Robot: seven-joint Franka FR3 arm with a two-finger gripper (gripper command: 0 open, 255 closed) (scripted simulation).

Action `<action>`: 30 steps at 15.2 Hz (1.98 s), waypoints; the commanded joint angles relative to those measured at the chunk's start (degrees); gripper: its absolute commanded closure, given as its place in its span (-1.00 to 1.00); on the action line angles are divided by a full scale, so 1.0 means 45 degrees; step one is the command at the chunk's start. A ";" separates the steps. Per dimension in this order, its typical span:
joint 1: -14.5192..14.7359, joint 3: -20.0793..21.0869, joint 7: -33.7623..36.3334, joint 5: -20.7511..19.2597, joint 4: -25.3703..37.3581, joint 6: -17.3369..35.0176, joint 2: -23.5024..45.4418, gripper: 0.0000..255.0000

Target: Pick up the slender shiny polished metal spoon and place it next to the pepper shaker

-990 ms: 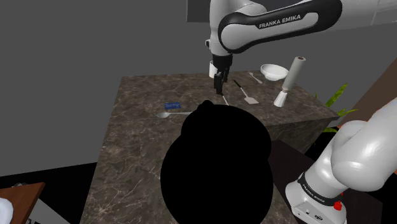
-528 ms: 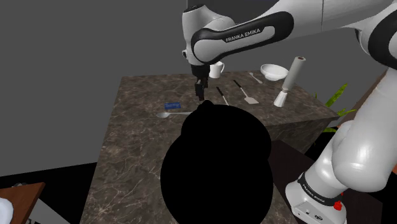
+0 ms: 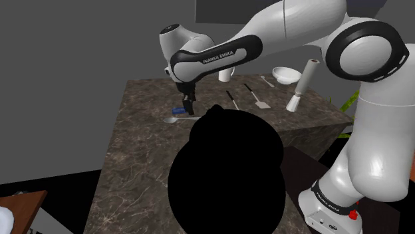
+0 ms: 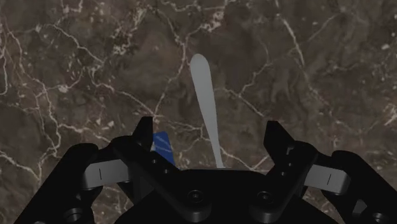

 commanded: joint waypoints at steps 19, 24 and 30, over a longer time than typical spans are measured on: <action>0.0228 0.0025 -0.0139 -0.0459 0.0445 0.0927 0.1560 1.00; 0.0228 0.0025 -0.0139 -0.0459 0.0445 0.0927 0.1561 1.00; 0.0226 0.0052 -0.0244 -0.0392 0.0651 0.0531 0.1356 1.00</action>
